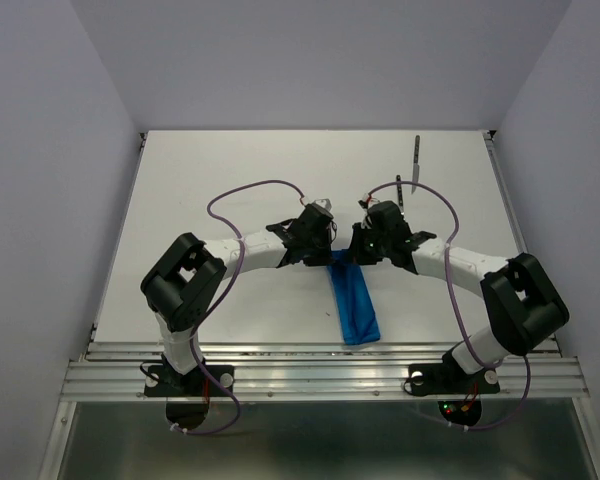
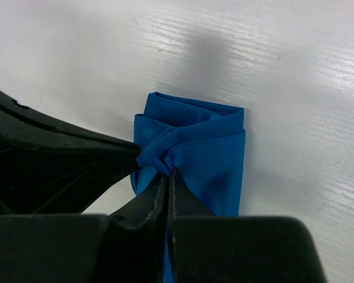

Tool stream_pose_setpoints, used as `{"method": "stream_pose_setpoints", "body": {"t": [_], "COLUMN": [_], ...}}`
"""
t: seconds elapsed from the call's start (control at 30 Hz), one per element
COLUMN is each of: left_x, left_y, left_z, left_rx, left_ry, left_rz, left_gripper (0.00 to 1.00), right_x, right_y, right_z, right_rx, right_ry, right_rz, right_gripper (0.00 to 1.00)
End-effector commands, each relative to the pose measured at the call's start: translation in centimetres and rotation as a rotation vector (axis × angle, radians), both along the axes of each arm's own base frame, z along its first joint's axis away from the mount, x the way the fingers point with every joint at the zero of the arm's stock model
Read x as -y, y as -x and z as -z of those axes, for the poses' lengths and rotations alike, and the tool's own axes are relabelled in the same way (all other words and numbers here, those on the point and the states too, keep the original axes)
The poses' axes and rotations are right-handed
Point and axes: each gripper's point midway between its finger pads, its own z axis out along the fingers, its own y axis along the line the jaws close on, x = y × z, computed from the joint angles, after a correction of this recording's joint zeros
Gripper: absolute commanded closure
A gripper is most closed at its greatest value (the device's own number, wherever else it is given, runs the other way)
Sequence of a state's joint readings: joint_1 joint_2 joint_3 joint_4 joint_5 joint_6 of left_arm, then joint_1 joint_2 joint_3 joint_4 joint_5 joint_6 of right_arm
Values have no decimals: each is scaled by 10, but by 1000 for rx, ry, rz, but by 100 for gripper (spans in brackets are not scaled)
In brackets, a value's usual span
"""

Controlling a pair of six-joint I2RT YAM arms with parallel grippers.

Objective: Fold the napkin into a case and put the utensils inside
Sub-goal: Grasp the top corner of the smaller rectangle folded napkin from the folded napkin.

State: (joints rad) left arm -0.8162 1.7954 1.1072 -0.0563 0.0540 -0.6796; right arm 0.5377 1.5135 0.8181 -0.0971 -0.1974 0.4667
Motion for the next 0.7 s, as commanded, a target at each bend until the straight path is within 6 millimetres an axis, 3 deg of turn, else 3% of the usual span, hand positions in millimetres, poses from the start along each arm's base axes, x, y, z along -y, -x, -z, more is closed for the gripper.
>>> {"method": "stream_pose_setpoints", "body": {"t": [0.0,0.4,0.57,0.67], "left_x": [10,17,19,18], "left_y": [-6,-5,-5,-6], "left_z": [-36,-37,-32,-26], "left_rx": [54,40,31,23], "left_ry": [99,142,140,129], "left_rz": [-2,6,9,5], "left_gripper": [100,100,100,100], "right_x": [2,1,0,-5], "right_y": [-9,-10,-13,-9], "right_z": [3,28,25,13], "right_rx": [12,-17,-11,3], "right_ry": [28,98,98,62], "right_rz": [10,24,23,-4], "right_gripper": [99,99,99,99]}}
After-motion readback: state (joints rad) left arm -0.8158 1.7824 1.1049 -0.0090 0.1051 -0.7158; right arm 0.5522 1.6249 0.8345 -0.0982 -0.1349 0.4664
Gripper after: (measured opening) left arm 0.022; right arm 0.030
